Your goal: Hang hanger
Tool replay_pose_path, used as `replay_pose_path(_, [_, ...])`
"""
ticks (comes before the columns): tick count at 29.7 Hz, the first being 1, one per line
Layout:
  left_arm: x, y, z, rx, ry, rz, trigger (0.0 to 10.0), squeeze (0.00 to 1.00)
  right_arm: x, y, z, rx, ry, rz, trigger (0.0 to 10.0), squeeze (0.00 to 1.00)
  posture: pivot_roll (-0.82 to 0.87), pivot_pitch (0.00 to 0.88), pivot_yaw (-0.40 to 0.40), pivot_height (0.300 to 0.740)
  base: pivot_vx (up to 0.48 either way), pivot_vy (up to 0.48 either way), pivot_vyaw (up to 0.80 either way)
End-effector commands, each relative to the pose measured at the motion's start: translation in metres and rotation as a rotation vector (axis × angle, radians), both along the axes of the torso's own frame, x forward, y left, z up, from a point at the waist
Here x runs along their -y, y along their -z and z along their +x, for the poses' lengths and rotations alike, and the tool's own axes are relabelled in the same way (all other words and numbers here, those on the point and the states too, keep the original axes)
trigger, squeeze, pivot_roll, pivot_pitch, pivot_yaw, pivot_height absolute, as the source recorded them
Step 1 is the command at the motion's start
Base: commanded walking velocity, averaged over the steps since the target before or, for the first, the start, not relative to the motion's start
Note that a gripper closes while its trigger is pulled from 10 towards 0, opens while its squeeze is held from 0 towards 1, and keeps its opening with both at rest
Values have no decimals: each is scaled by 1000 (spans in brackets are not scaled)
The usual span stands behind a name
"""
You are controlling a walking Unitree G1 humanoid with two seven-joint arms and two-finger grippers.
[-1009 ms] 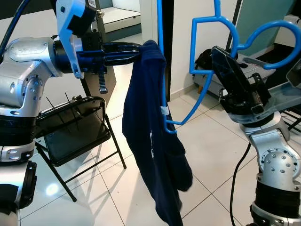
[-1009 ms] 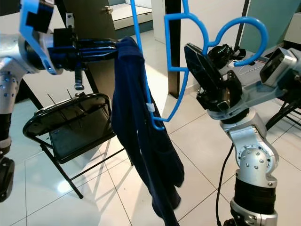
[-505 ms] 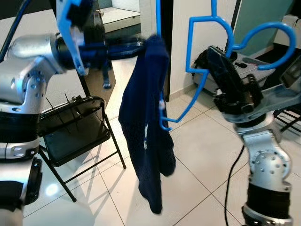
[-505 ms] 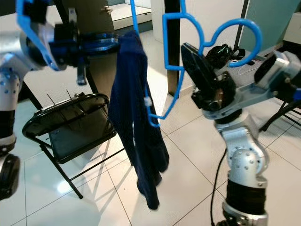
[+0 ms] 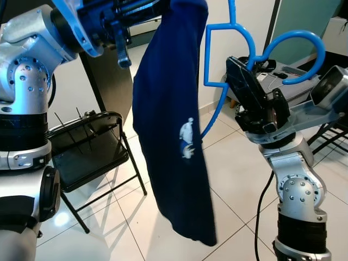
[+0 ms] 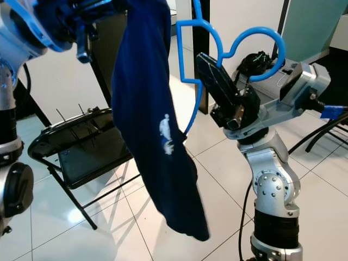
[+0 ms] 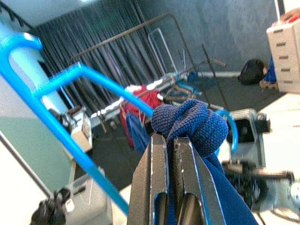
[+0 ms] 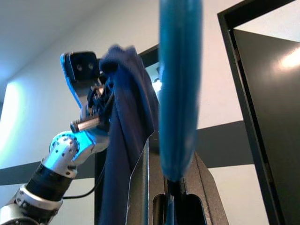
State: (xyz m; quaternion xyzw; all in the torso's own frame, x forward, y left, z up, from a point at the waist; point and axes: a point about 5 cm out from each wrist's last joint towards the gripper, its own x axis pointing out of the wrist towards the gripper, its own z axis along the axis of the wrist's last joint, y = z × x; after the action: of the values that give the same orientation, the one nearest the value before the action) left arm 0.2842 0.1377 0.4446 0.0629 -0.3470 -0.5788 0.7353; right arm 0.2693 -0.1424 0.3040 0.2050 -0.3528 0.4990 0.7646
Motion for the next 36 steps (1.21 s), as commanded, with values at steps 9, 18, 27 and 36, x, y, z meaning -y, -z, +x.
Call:
replay_pose_path(9, [-15, -22, -3, 22, -26, -81, 10000, 0, -12, 16, -13, -29, -145, -76, 10000, 0, 26, 35, 90, 740, 0, 0, 0])
replay_pose_path(18, [-32, -3, 5, -11, -121, 20, 10000, 0, 22, 40, -43, -91, -396, -322, 10000, 0, 8, 47, 86, 740, 0, 0, 0])
replay_pose_path(27, [-37, 16, 5, -46, -140, 109, 10000, 0, 55, 38, -32, -128, -238, -533, 10000, 0, 1, 49, 78, 740, 0, 0, 0])
replay_pose_path(36, [-40, 27, 1, -63, -133, 135, 10000, 0, 66, 33, -17, -121, -36, -529, 10000, 0, -1, 51, 73, 740, 0, 0, 0])
